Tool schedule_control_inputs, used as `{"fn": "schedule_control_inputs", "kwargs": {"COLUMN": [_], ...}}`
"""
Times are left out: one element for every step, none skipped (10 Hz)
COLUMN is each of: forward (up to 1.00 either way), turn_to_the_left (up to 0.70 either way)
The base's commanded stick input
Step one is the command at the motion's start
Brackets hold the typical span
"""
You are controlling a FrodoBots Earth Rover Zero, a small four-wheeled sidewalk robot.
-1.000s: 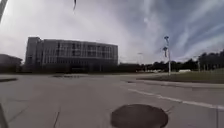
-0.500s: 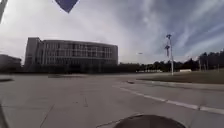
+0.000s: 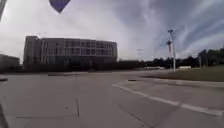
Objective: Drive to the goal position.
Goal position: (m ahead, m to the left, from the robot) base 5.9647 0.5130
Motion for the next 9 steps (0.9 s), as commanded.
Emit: {"fn": "schedule_control_inputs", "kwargs": {"forward": [1.00,1.00,1.00,1.00,1.00,1.00,1.00,1.00,1.00], "turn_to_the_left": [0.00,0.00,0.00,0.00,0.00,0.07,0.36,0.23,0.08]}}
